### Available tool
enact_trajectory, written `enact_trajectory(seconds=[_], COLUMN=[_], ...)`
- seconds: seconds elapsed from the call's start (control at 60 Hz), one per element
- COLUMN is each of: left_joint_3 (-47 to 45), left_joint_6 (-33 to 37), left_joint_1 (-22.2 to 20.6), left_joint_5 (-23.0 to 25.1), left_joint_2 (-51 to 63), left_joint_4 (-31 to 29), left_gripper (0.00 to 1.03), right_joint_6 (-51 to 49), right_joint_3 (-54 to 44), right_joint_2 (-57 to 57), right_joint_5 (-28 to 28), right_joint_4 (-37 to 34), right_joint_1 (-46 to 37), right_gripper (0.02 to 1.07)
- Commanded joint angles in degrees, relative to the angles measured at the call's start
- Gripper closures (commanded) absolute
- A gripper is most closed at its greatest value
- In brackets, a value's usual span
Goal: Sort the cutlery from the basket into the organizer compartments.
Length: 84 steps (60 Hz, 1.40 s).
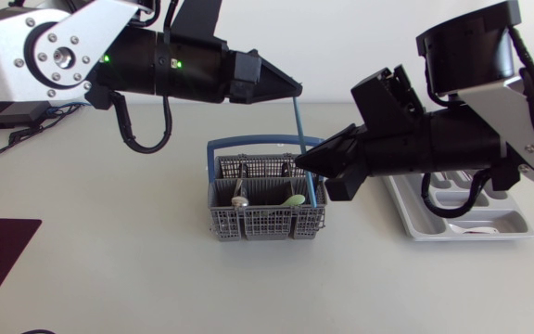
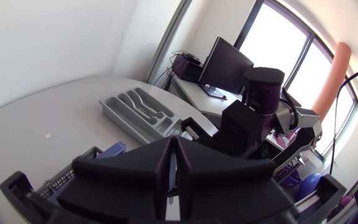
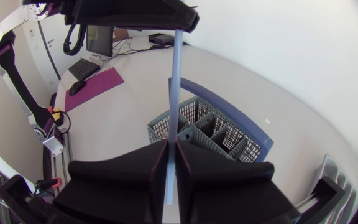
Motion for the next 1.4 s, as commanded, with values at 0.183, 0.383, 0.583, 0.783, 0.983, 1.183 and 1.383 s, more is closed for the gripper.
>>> enact_trajectory(seconds=[0.183, 0.383, 0.583, 0.783, 0.983, 1.183, 1.383], left_joint_3=[5.3, 8.7, 10.6, 6.1, -2.1, -10.8, -18.9], left_joint_6=[-2.2, -2.3, 3.9, 14.6, 22.3, 28.3, 33.0], left_joint_1=[2.9, 6.1, 9.1, 8.2, 6.3, 3.1, -1.0], left_joint_5=[0.0, -1.9, -5.9, -15.4, -25.2, -31.9, -35.9], left_joint_2=[0.5, 0.4, -0.9, -4.4, -8.3, -13.2, -17.2], left_joint_4=[1.2, 0.6, -4.1, -9.4, -10.7, -10.6, -9.1], left_gripper=[0.29, 0.08, 0.06, 0.06, 0.06, 0.06, 0.06], right_joint_6=[-1.0, -2.3, -5.5, -8.9, -9.7, -8.3, -6.1], right_joint_3=[0.1, -2.0, -3.0, -3.3, -2.9, 1.2, 6.6], right_joint_2=[-0.8, -4.1, -8.9, -8.0, 1.7, 17.5, 29.8], right_joint_5=[-2.0, -1.8, -2.7, -1.5, 5.7, 11.1, 16.1], right_joint_4=[-3.3, -6.4, -11.7, -12.5, -7.3, -3.5, -2.4], right_joint_1=[-0.2, -1.7, -12.5, -28.0, -36.1, -40.1, -40.9], right_gripper=[1.01, 1.01, 1.01, 1.01, 1.01, 1.01, 1.01])
